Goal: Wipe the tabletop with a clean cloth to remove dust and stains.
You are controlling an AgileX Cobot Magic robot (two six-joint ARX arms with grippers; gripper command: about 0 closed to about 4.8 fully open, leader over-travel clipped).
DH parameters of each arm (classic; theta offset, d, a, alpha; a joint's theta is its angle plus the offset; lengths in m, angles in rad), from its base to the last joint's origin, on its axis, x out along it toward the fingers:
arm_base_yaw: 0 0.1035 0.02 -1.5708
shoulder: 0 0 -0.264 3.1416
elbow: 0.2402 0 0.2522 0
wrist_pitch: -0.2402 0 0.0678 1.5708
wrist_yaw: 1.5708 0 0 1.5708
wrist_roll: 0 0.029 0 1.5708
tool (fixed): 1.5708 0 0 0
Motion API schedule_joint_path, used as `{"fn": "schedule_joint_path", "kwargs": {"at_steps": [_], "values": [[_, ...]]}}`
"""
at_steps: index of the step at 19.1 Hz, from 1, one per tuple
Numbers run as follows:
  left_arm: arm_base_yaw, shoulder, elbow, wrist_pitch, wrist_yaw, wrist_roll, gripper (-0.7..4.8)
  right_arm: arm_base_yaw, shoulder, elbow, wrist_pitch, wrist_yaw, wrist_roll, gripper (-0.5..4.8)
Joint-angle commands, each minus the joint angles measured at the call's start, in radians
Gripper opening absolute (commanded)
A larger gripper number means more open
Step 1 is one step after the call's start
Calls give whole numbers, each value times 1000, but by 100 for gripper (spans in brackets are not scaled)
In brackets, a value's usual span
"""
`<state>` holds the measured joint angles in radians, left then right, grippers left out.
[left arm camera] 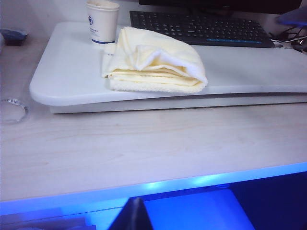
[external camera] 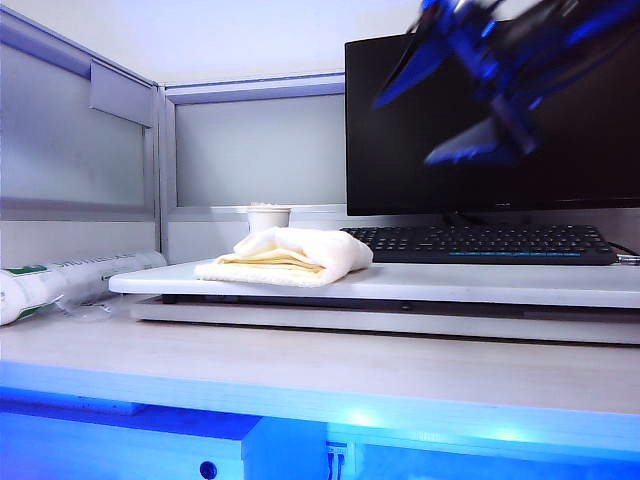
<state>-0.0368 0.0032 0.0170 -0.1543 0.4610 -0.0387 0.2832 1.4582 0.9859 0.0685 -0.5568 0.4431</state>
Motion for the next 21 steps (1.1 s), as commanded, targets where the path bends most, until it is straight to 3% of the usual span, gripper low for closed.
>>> {"fn": "schedule_joint_path", "kwargs": {"at_steps": [1,13,16,21], "values": [[0,0,2,-23,16,0,-6,14,261,232,18,40,2,479],[1,0,2,-23,41,-1,-6,119,559,408,10,169,42,477],[1,0,2,-23,41,-3,-6,124,611,444,11,204,55,423],[0,0,2,-23,41,-3,-6,124,655,486,-18,225,62,420]]}}
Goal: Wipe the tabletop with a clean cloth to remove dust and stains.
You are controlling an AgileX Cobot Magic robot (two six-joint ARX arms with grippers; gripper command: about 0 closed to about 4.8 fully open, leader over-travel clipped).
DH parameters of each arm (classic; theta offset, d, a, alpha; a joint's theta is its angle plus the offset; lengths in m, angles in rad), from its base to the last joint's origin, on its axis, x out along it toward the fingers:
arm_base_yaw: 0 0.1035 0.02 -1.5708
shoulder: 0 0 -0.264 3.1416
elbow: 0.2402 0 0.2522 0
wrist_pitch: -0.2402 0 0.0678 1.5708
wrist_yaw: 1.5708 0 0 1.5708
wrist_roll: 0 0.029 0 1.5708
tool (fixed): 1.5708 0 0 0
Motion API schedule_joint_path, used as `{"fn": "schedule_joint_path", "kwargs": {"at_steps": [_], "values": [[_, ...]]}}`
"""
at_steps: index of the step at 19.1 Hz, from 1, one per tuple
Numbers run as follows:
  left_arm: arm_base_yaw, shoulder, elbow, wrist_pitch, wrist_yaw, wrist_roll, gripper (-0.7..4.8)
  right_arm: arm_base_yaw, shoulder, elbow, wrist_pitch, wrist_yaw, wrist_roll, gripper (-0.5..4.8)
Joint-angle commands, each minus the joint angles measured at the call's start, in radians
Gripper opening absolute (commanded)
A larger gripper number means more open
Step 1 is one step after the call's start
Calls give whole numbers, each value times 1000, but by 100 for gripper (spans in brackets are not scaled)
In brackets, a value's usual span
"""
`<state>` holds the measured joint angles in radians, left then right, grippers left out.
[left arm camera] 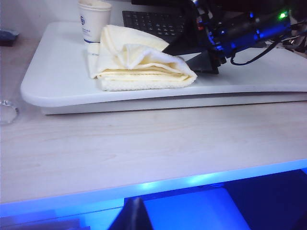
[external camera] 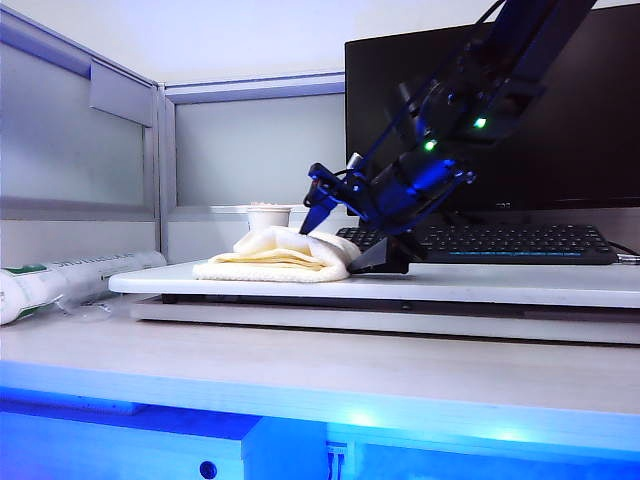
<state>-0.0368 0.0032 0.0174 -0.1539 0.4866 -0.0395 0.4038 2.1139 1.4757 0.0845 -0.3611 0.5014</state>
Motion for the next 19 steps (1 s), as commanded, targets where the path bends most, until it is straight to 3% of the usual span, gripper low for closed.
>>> {"fn": "schedule_joint_path", "kwargs": {"at_steps": [1,8,14,15,16,17,19], "values": [[0,0,2,-24,16,-2,-6,2,-1,-3,-31,42,4,422],[0,0,2,-24,16,-2,-6,-2,-5,-3,-59,97,-5,474],[0,0,2,-24,15,-2,-6,-14,-33,-3,-66,181,-33,476],[0,0,2,-24,15,-2,-6,-16,-32,-3,-74,215,-33,449],[0,0,2,-24,15,-2,-6,-16,-28,-3,-89,239,-35,366],[0,0,2,-24,15,-2,-6,-16,-24,-4,-98,236,-40,249],[0,0,2,-24,14,-2,-6,-16,-20,-4,-105,236,-66,82]]}}
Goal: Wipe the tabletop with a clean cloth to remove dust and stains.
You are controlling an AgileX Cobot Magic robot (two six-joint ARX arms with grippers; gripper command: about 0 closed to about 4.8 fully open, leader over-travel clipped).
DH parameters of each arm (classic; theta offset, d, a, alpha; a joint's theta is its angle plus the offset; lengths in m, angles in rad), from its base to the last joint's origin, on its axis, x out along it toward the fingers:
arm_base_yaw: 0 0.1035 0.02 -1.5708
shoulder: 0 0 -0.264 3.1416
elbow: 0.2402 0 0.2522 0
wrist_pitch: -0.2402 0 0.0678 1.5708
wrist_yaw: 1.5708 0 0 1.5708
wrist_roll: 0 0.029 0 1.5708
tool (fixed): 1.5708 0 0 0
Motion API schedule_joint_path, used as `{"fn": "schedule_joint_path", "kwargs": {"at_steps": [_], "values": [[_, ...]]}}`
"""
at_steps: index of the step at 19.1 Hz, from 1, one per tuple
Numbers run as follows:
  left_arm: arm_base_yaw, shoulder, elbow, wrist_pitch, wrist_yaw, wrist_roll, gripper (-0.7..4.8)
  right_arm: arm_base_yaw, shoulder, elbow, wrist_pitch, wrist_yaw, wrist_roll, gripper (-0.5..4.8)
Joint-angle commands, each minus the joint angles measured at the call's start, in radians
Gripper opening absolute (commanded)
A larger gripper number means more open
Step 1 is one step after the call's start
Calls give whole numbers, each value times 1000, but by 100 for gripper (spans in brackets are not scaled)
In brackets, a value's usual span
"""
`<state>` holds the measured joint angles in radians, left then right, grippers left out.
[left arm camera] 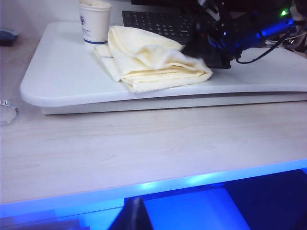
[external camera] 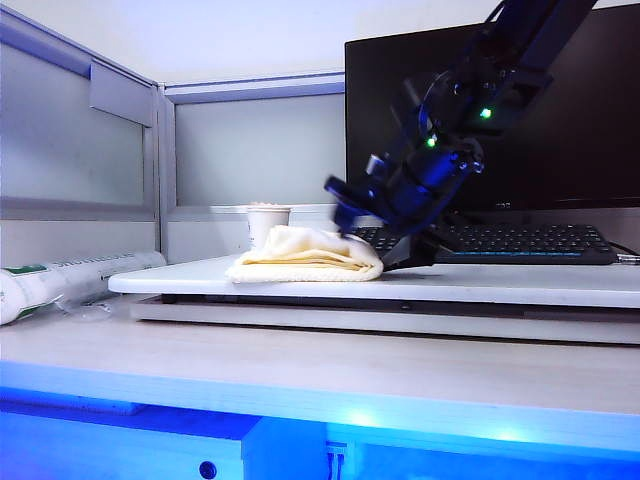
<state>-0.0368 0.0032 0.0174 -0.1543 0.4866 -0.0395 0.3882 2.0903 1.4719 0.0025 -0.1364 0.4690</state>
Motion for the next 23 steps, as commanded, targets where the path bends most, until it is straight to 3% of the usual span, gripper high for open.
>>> {"fn": "schedule_joint_path", "kwargs": {"at_steps": [1,5,11,19,23], "values": [[0,0,2,-23,14,-2,-6,0,5,0,-24,11,-36,-6],[1,0,2,-23,11,-2,-6,0,4,0,-58,42,-55,-3],[1,0,2,-23,11,-2,-6,-16,4,-4,-285,117,-128,-3],[1,0,2,-23,6,-2,-6,-143,-88,-17,-448,165,-201,-3],[1,0,1,-23,4,-2,-6,-243,-234,-192,-384,163,-200,-3]]}}
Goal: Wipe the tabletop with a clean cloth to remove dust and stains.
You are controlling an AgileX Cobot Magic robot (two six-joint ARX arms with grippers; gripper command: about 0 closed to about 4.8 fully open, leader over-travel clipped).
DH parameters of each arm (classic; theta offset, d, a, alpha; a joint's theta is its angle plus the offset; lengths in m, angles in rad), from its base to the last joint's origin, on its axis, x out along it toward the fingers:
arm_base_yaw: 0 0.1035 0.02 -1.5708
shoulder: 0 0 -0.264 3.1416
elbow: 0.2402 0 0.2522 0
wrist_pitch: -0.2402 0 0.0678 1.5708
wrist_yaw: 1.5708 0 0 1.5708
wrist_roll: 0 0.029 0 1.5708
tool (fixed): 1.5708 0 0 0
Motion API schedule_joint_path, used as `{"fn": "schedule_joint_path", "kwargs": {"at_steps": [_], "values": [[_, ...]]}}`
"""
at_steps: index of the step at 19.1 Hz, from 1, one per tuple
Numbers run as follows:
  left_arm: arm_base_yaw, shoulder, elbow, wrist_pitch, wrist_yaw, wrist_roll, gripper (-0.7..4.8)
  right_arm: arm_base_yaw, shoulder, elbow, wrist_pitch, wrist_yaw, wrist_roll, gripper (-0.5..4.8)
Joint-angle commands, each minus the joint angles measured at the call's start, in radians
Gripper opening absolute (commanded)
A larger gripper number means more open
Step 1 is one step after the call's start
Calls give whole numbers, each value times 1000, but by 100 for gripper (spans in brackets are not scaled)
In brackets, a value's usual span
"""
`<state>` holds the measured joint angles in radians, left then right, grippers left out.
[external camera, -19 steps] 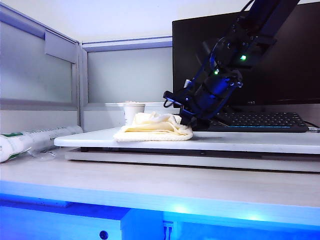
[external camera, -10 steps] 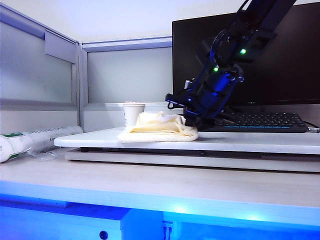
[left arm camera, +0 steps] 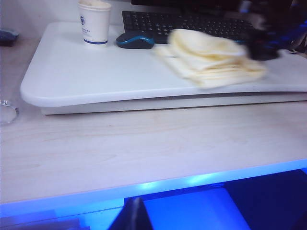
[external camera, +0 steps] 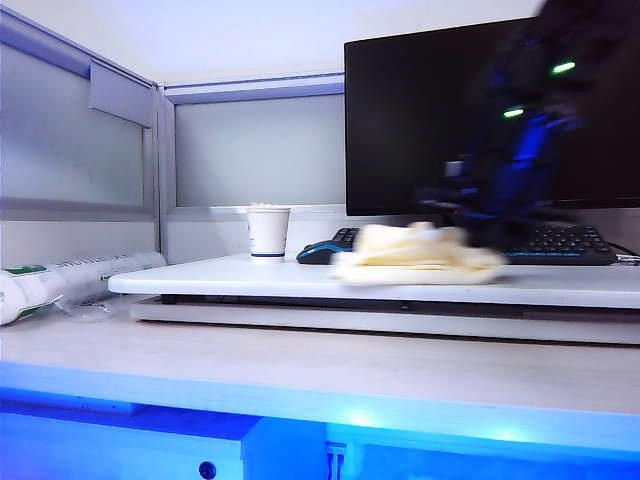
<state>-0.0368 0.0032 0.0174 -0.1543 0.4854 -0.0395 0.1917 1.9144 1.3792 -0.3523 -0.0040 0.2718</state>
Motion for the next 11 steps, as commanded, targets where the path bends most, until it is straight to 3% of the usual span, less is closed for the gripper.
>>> {"fn": "schedule_joint_path", "kwargs": {"at_steps": [1,5,11], "values": [[1,0,1,-23,5,-2,-6,-79,-101,-162,-16,31,-4,-3],[1,0,1,-23,5,-2,-6,-232,-262,-366,10,28,-39,-3],[0,0,1,-23,6,-2,-6,-427,-433,-437,-15,-10,-151,-3]]}}
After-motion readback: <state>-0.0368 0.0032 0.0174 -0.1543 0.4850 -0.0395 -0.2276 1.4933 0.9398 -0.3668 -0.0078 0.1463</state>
